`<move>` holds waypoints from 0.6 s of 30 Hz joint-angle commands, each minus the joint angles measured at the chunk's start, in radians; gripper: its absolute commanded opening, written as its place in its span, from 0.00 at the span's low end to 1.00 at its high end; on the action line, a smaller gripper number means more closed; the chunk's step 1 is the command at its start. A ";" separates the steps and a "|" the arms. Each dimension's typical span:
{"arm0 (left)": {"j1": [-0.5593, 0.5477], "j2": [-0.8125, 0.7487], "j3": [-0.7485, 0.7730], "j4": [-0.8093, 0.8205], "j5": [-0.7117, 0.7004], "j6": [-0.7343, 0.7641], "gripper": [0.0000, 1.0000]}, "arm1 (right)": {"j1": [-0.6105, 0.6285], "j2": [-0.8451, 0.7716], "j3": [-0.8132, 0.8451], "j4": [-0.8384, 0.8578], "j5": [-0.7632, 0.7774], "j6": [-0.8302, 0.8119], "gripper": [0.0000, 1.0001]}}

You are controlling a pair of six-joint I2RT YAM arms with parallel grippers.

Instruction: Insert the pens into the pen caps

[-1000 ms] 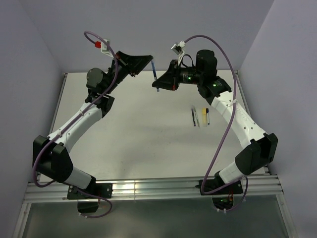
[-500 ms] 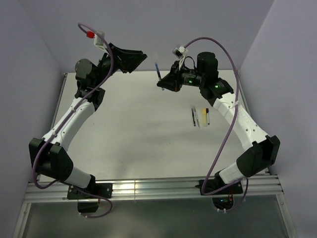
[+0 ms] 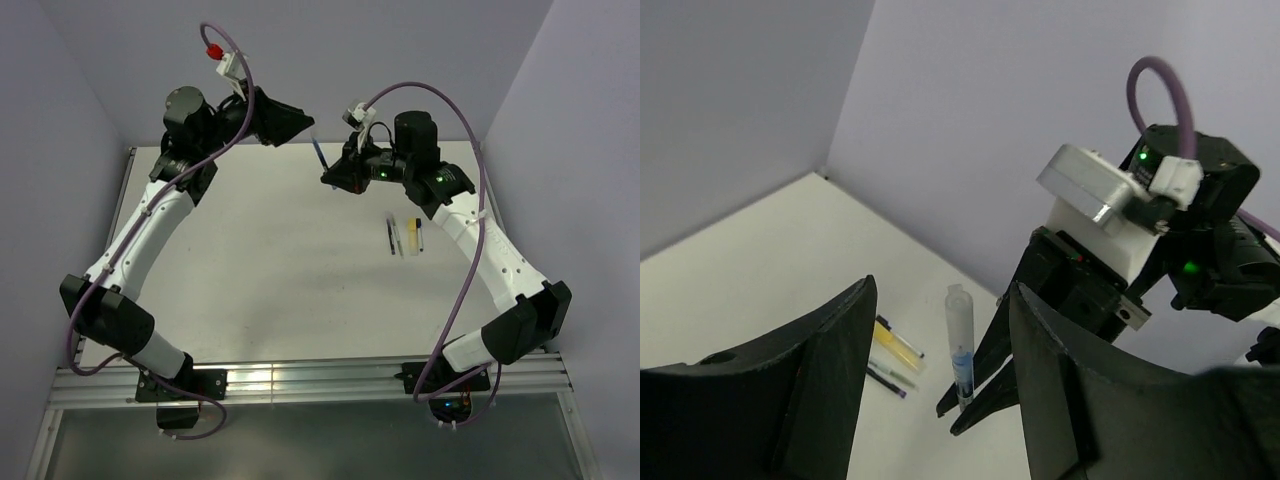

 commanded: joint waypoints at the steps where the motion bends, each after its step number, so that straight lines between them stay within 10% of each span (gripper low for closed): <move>1: -0.017 0.010 0.029 -0.044 0.033 0.020 0.60 | 0.019 -0.036 0.017 -0.007 0.014 -0.029 0.00; 11: -0.043 0.021 0.032 -0.053 0.047 0.025 0.47 | 0.034 -0.034 0.021 -0.024 0.011 -0.034 0.00; 16: -0.043 0.008 -0.006 0.011 0.058 -0.027 0.02 | 0.034 -0.034 0.020 -0.023 0.008 -0.025 0.00; 18: -0.039 -0.004 -0.049 0.089 0.048 -0.087 0.00 | 0.034 -0.036 0.021 -0.020 -0.001 -0.011 0.00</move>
